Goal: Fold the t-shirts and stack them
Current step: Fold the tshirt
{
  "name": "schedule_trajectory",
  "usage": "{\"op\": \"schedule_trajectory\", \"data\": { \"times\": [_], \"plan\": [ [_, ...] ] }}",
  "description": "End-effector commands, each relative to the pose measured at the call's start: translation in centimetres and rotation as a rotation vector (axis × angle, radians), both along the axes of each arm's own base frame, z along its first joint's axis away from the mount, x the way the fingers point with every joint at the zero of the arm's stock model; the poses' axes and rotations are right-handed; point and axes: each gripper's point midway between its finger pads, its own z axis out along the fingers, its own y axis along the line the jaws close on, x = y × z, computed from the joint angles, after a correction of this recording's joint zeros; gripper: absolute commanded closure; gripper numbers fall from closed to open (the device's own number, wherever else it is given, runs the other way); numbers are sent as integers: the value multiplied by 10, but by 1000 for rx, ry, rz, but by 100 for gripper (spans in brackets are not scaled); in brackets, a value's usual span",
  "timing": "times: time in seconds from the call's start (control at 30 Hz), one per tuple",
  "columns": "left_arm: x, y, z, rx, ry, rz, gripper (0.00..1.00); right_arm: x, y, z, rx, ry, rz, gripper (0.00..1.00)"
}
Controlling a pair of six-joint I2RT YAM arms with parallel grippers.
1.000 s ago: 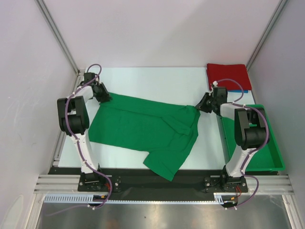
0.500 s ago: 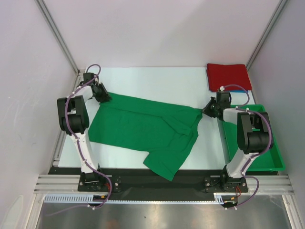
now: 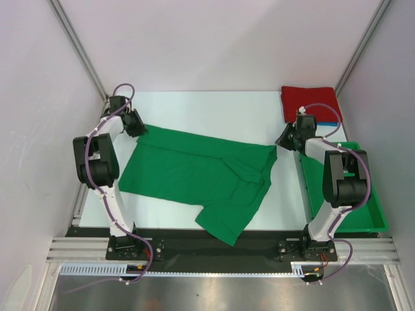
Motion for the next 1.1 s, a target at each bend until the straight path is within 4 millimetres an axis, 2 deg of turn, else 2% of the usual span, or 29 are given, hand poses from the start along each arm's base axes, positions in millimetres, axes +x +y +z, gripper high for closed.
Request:
{"op": "schedule_trajectory", "data": {
  "times": [0.0, 0.03, 0.07, 0.13, 0.17, 0.2, 0.23, 0.27, 0.3, 0.33, 0.37, 0.4, 0.43, 0.47, 0.5, 0.53, 0.57, 0.6, 0.67, 0.73, 0.8, 0.9, 1.07],
  "plan": [
    [3, -10, 56, 32, -125, -35, 66, 9, -11, 11, -62, 12, 18, 74],
    [1, -16, 59, 22, -131, -41, 66, 6, -12, 11, -72, 27, 18, 71],
    [-1, -25, 72, 15, -154, -56, 65, 0, -14, 8, -82, 48, 13, 70],
    [-9, -43, 80, -6, -165, -80, 64, -12, -21, 24, -116, 31, -11, 64],
    [-14, -58, 97, -4, -201, -104, 63, -26, -22, 21, -130, 48, -18, 59],
    [-18, -67, 102, -10, -209, -113, 63, -33, -22, 37, -140, 19, -18, 55],
    [-26, -70, 103, -34, -213, -107, 62, -42, -13, 44, -139, 6, 10, 51],
    [-36, -99, 118, -61, -250, -161, 62, -55, -6, 42, -128, 16, 30, 50],
    [-45, -111, 123, -91, -265, -178, 63, -64, 9, 46, -96, 2, 78, 48],
    [-59, -128, 114, -148, -262, -206, 63, -71, 22, 61, -63, -43, 112, 42],
    [-72, -150, 115, -167, -266, -251, 63, -82, 43, 63, -31, -46, 171, 39],
    [-83, -162, 133, -183, -324, -274, 63, -100, 54, 53, -4, -25, 209, 37],
    [-103, -175, 116, -197, -290, -304, 62, -108, 61, 62, 14, -55, 226, 35],
    [-122, -201, 118, -215, -296, -371, 62, -120, 74, 60, 27, -58, 259, 35],
    [-133, -213, 129, -242, -336, -393, 62, -124, 78, 60, 31, -81, 260, 33],
    [-159, -231, 113, -261, -298, -437, 62, -139, 81, 51, 40, -82, 276, 30],
    [-171, -241, 111, -284, -303, -458, 62, -141, 94, 56, 74, -131, 315, 29],
    [-178, -251, 115, -317, -328, -470, 60, -146, 97, 52, 80, -133, 327, 28],
    [-203, -268, 114, -340, -350, -534, 58, -154, 98, 41, 81, -118, 328, 28],
    [-219, -279, 114, -348, -375, -575, 57, -153, 99, 36, 84, -127, 320, 32],
    [-224, -285, 114, -361, -399, -583, 57, -151, 100, 30, 88, -114, 319, 35],
    [-233, -293, 103, -368, -367, -609, 58, -148, 102, 22, 98, -92, 322, 40],
    [-234, -297, 106, -373, -373, -613, 58, -144, 113, 17, 183, -83, 351, 41]
  ]
}}
